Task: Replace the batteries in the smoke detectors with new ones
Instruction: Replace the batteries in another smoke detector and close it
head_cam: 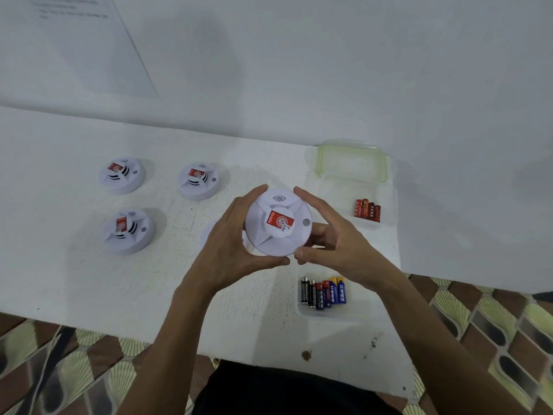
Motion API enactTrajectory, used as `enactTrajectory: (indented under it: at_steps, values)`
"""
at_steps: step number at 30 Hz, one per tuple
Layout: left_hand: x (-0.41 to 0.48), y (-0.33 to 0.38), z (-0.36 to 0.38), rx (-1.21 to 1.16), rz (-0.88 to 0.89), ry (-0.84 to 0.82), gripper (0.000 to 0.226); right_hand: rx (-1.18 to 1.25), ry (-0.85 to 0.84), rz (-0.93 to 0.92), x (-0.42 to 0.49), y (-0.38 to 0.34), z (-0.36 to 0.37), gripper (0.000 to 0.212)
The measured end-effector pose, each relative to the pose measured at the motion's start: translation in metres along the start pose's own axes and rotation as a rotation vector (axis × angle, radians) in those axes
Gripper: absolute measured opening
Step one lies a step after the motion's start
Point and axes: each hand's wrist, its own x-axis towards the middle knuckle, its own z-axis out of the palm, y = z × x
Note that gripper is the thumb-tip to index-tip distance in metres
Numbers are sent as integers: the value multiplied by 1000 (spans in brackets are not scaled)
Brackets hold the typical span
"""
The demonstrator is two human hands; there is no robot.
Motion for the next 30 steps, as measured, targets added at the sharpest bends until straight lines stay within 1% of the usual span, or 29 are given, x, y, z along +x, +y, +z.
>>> enactTrajectory:
  at_steps: [10, 30]
  values:
    - [0, -2, 1, 17, 5, -4, 108, -98, 1, 6, 1, 1, -1, 85]
    - [0, -4, 0, 50, 24, -9, 108, -187, 25, 4, 2, 1, 1, 86]
